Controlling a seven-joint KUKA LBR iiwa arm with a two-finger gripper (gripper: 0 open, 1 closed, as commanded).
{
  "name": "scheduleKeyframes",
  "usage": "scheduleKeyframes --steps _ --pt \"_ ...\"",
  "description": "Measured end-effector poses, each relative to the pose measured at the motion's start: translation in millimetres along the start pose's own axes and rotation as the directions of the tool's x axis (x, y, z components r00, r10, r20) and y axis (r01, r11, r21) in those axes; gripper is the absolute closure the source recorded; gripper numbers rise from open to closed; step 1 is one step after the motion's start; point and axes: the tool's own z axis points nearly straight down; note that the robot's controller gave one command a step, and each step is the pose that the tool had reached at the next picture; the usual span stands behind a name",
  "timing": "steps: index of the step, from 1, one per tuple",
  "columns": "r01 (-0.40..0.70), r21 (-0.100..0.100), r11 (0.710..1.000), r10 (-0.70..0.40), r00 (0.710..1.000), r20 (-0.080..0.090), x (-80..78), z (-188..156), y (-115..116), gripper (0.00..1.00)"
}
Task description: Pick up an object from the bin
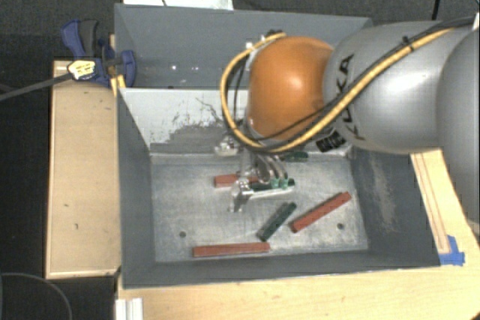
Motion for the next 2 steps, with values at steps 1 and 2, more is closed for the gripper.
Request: scheduleKeyframes --steps 1,2 --pt "-0.060 0.002 0.998 0.060 0.998 -0.001 -33.9 14.0 -62.4 0.00" --pt "0.209 0.000 0.978 -0.209 0.978 -0.004 -23.7 35.1 -82.0 0.00"
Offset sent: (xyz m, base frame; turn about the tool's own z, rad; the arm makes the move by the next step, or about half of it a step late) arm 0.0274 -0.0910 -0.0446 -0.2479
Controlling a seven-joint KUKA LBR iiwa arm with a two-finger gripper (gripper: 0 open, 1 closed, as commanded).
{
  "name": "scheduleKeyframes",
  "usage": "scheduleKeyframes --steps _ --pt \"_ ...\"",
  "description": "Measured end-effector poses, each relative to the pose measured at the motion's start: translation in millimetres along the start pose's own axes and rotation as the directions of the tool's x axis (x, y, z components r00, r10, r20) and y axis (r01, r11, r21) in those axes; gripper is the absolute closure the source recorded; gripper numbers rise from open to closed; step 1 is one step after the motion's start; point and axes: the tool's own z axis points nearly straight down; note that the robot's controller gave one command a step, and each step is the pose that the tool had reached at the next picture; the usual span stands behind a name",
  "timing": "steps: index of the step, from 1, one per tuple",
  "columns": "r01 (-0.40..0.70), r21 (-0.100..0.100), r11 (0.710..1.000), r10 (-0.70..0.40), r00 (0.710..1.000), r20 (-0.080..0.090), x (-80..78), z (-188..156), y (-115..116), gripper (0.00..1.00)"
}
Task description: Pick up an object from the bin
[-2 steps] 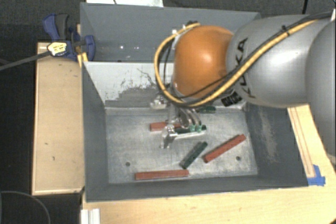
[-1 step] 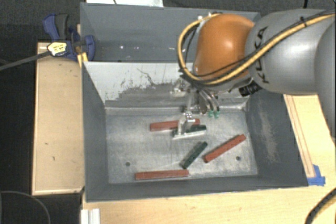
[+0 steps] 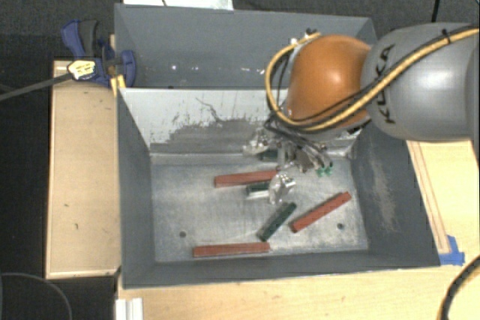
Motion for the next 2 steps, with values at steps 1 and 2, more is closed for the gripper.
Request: scheduleKeyframes --steps 1,2 --pt "-0.226 0.000 0.974 0.226 0.974 0.000 -13.9 41.6 11.8 0.00" --pt "0.024 0.005 1.000 -0.024 1.000 0.008 -29.7 64.4 41.9 1.00"
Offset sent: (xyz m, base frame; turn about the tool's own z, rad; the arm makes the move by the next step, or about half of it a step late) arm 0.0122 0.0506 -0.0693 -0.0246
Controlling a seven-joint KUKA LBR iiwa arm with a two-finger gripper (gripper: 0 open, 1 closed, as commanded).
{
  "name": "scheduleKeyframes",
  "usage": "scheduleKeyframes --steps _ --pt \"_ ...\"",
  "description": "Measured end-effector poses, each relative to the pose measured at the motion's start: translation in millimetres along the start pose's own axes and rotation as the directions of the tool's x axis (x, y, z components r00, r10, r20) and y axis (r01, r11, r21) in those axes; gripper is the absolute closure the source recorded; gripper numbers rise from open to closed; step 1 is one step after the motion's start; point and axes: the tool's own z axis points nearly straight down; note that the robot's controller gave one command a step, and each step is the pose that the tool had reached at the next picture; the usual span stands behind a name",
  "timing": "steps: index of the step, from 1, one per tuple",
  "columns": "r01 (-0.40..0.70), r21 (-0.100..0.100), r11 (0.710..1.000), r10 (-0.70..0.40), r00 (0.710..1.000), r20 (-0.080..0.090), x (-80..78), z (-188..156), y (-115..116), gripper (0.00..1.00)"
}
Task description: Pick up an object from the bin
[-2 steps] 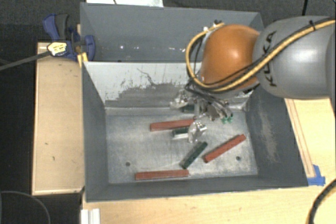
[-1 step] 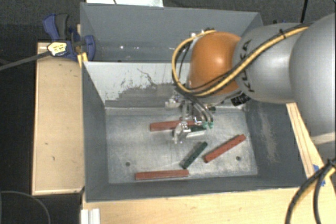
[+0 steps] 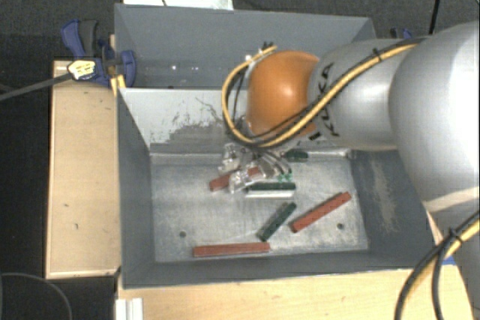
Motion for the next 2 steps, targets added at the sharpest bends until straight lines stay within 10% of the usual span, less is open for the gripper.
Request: scheduleKeyframes --steps 2 --pt "-0.004 -0.002 1.000 0.004 1.000 0.001 -0.1 -0.8 0.1 1.00"
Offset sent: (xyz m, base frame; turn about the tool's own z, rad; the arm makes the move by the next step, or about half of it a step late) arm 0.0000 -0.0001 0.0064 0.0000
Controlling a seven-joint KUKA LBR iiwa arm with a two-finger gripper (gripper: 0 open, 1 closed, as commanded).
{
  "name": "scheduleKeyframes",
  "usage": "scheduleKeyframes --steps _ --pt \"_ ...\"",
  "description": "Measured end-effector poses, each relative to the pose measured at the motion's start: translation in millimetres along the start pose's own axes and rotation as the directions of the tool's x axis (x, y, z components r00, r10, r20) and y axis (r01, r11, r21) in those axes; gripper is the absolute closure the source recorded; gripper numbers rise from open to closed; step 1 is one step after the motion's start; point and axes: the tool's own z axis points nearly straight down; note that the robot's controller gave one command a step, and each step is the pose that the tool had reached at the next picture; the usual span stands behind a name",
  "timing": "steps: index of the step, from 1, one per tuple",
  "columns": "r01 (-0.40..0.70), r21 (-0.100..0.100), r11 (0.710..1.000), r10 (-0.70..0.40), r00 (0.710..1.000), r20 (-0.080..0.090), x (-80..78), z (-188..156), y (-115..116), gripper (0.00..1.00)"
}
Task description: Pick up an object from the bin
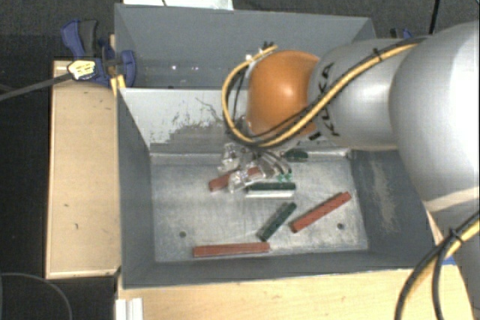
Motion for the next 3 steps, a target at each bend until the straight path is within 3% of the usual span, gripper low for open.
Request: scheduleKeyframes --steps 2,3 --pt "-0.002 -0.005 1.000 0.002 1.000 -0.016 3.2 -22.8 1.2 1.00" --pt "-0.003 -0.003 1.000 0.003 1.000 -0.005 -0.1 -37.3 0.6 1.00"
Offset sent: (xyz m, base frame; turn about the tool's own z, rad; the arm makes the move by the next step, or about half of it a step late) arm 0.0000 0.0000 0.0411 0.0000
